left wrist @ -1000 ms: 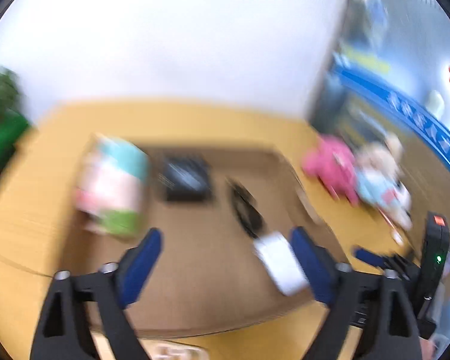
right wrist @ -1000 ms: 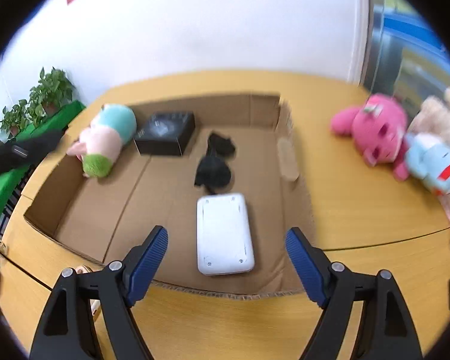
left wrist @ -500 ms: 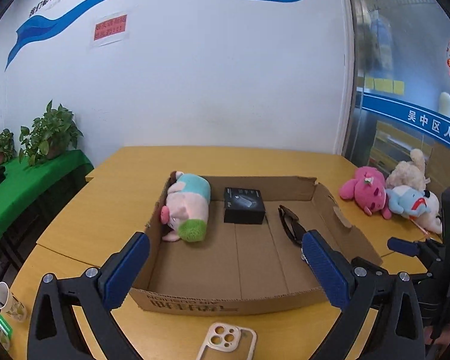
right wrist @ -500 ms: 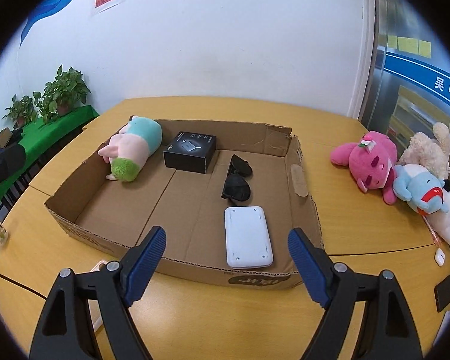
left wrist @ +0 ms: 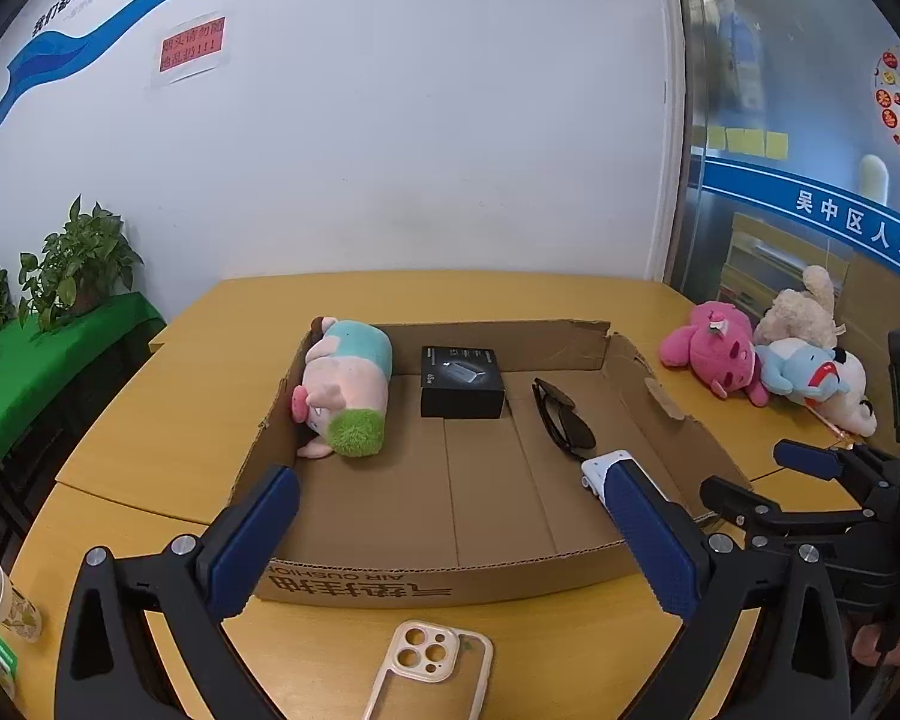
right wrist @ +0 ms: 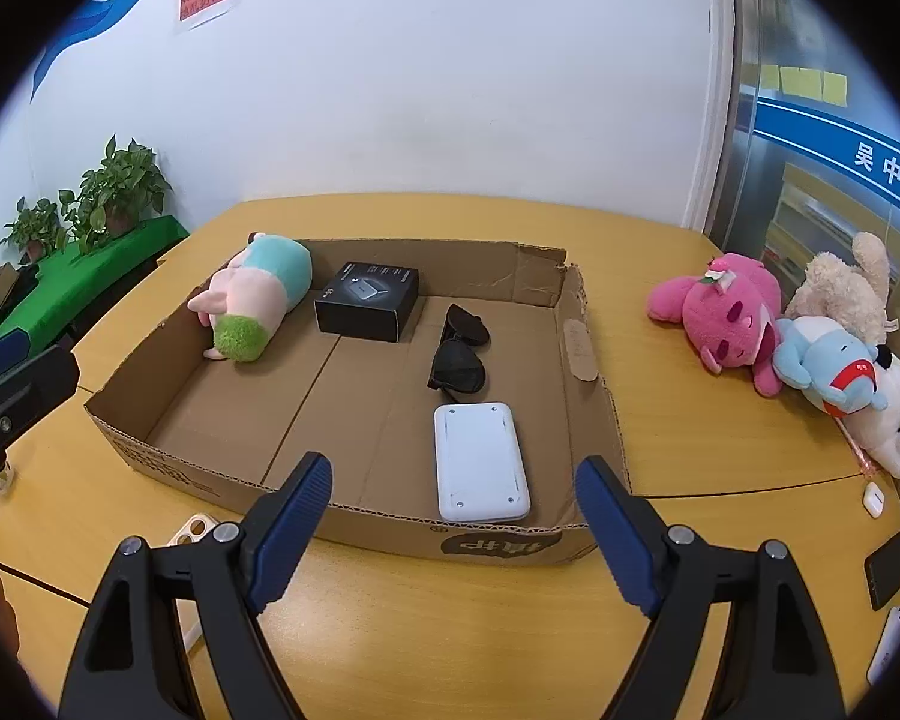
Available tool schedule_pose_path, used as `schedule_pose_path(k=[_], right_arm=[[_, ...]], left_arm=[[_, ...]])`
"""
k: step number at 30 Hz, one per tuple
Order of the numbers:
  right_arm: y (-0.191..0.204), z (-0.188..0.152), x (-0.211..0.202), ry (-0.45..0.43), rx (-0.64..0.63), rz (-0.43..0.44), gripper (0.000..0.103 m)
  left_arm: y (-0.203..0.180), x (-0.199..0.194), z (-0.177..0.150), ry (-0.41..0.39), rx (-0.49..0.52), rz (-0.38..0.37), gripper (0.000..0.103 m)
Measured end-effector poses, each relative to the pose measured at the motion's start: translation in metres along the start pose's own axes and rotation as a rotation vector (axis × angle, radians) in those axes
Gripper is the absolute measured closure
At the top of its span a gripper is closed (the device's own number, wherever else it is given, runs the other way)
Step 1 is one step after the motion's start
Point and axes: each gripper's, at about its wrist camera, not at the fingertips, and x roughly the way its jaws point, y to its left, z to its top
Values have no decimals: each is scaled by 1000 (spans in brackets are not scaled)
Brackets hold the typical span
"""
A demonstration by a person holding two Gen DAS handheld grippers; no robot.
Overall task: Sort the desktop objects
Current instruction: 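Move the left gripper toward the clear phone case on the table, then grasp the clear phone case by its white rim with the left gripper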
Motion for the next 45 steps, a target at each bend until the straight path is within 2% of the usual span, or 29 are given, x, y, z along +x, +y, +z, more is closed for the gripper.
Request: schedule_pose_path(k=[7,10,14,17,19,22,24,27,29,31,33,34,36,38,39,43,45], right_arm=[[4,1,7,20,-15,34,19],[10,0,10,31,-21,76,19],[28,-17,19,99,-61,206,19],[50,-44,35,217,-85,368,19],[70,-63,50,299,-98,444,19],[101,-85,69,384,-122,503,21],[116,-91,76,404,-137,528,21],[135,-96,84,421,-162,539,21],[145,-98,81,412,-185,539,21],[152,-100,79,410,-211,556,21],[151,-103,78,402,-234,558,21],[150,-103,77,402,-238,560,21],[141,-106,74,408,-227,570,21],[133,-110,70,412,-224,583,20],[129,-112,68,413,-225,582,20],[101,-120,59,423,-229,508,16],[83,-124,54,427,-220,498,16]], left_arm=[[20,-6,-9,10,-26,35,0],[29,-4,-17,34,-30,48,0],[45,10,-35,139,-6,23,0],[62,19,-57,237,-29,-30,0],[77,27,-76,311,-67,-76,0],[97,39,-103,406,-129,-105,0],[105,45,-117,455,-157,-127,6],[112,51,-133,499,-185,-182,16],[112,57,-142,526,-210,-243,25],[110,66,-147,548,-232,-307,29],[107,76,-152,567,-246,-348,33],[104,77,-150,551,-241,-367,34],[94,83,-150,582,-249,-430,42],[77,85,-150,618,-243,-491,44],[65,85,-152,646,-241,-546,44],[18,75,-154,693,-152,-636,44],[11,72,-152,702,-184,-687,44]])
